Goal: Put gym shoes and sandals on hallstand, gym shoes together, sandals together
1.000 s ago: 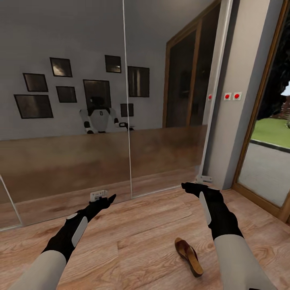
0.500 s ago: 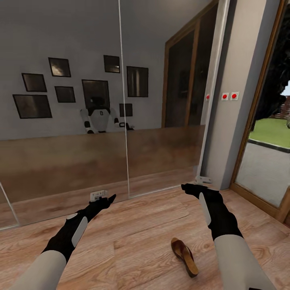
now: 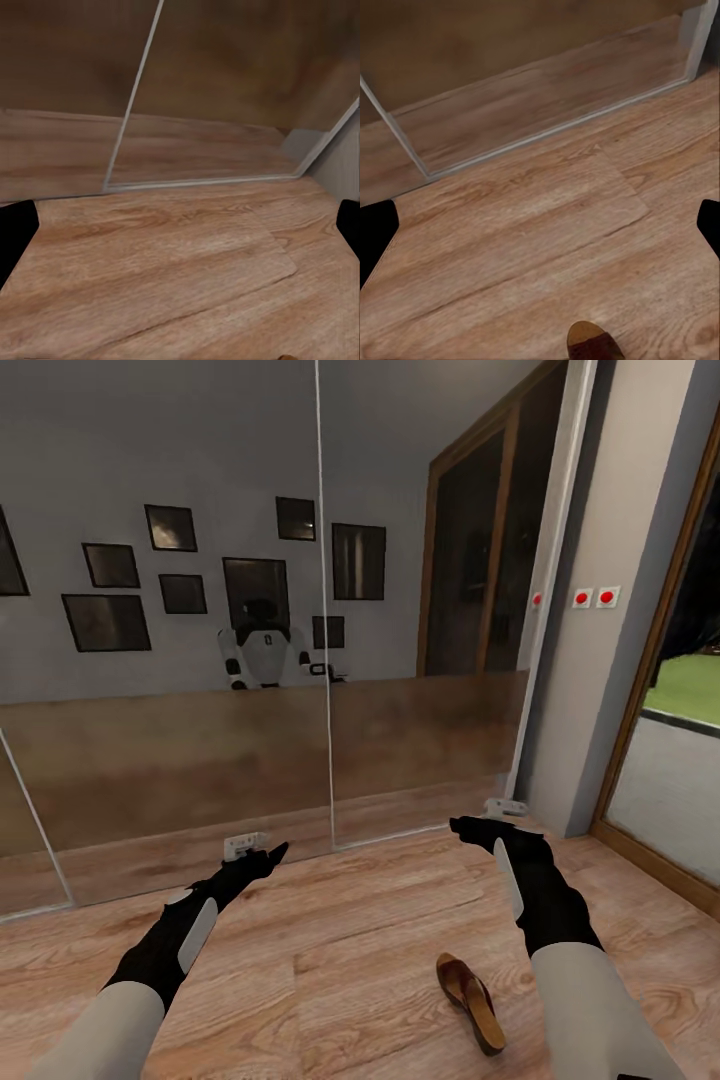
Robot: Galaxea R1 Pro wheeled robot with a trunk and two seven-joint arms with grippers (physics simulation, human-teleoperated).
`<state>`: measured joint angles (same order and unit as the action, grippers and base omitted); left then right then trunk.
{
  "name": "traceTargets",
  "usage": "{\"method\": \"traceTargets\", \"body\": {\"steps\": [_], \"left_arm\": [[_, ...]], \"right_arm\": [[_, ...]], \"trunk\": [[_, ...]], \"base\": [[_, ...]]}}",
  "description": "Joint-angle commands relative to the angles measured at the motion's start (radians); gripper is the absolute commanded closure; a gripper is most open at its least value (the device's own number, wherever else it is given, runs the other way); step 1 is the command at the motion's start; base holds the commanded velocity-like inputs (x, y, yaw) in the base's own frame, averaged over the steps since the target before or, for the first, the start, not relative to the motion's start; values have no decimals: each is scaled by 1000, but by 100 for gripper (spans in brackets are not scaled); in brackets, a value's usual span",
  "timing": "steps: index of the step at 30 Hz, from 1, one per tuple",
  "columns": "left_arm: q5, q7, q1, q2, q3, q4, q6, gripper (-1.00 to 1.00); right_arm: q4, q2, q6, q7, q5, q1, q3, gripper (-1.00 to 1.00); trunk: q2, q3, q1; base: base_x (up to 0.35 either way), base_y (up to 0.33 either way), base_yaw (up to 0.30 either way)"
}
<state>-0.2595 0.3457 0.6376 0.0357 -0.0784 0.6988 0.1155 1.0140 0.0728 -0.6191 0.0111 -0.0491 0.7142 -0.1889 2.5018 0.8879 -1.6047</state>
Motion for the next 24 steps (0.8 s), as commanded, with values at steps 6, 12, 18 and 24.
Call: {"method": "traceTargets", "body": {"steps": [6,12,18,24], "left_arm": [[-11,6,1,0,-3,1,10,-100],[-11,6,1,0,-3,1,10,-100],[-11,6,1,0,-3,1,9,-100],[-10,6,1,0,-3,1,10,-100]], "right_arm": [[2,1,-5,2,-5,1,-3,-100],[2,1,-5,2,-5,1,-3,-100],[2,1,-5,3,-4,1,-3,-100],[2,1,-5,3,-3,1,-3,-100]], "trunk": [[1,3,0],[1,3,0],[1,3,0],[1,3,0]], "base": [[27,-102,214],[3,-181,14],[0,-25,1],[0,-169,0]]}}
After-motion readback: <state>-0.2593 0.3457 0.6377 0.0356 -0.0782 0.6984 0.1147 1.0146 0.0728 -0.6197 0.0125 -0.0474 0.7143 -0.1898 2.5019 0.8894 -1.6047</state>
